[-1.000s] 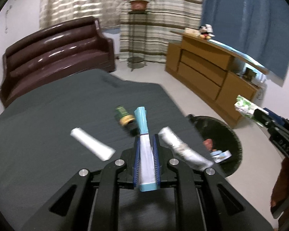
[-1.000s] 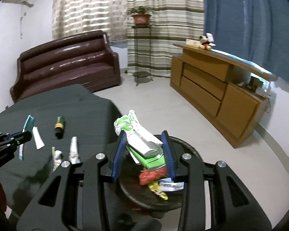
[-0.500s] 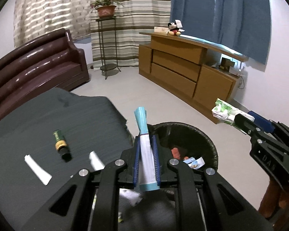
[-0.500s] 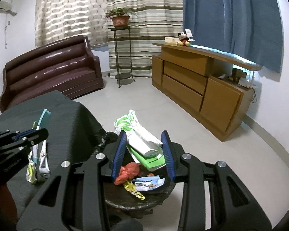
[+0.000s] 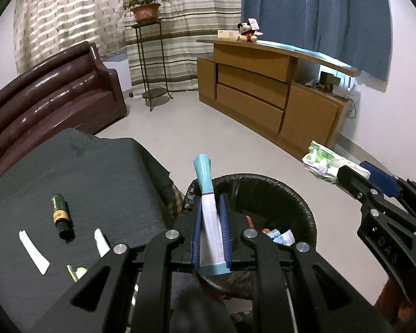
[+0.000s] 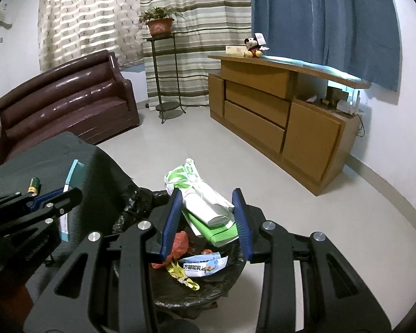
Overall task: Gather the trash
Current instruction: 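Carry tube and green-white packet over the black bin and open both tools, then move both open tools back to the trash on the table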
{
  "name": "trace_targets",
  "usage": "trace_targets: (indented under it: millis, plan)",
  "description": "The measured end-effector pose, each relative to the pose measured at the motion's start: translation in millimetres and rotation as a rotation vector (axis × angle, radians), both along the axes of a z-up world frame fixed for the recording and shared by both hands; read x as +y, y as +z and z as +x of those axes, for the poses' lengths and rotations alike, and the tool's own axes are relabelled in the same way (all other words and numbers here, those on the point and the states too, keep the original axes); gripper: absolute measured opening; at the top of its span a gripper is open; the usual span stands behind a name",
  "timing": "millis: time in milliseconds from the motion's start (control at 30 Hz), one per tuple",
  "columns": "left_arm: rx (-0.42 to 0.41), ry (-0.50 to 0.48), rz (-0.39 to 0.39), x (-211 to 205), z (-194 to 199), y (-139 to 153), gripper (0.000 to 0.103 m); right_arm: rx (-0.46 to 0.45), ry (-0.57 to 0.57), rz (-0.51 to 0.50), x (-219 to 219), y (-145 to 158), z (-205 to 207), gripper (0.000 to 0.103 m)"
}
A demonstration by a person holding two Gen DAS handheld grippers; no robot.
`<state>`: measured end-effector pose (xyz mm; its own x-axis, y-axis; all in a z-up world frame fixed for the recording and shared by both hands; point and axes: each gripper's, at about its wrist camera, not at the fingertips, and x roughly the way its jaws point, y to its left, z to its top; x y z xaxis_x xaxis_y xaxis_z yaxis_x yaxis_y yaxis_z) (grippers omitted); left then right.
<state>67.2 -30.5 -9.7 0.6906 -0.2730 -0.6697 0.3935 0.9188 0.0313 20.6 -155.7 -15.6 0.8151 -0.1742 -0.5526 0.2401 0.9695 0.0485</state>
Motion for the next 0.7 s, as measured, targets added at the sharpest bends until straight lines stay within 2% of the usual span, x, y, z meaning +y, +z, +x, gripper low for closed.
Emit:
trace_targets:
  millis: [567, 600, 633, 667, 700]
  plan:
    - [0.019, 0.047, 0.041, -25, 18, -11, 0.016, 0.026, -0.028, -0.008, -2, -14, 21, 0.038]
    - [0.027, 0.045, 0.043, -25, 20, -12, 0.017, 0.029, -0.03, -0.008, -4, -14, 22, 0.038]
    - [0.031, 0.048, 0.044, -25, 20, -13, 0.023, 0.033, -0.032, -0.006, -4, -15, 22, 0.04]
    - [0.033, 0.055, 0.044, -25, 20, -14, 0.027, 0.033, -0.035, -0.005, -5, -15, 22, 0.049]
    - [0.037, 0.061, 0.04, -23, 20, -15, 0.033, 0.03, -0.039, -0.005, -5, -15, 22, 0.053]
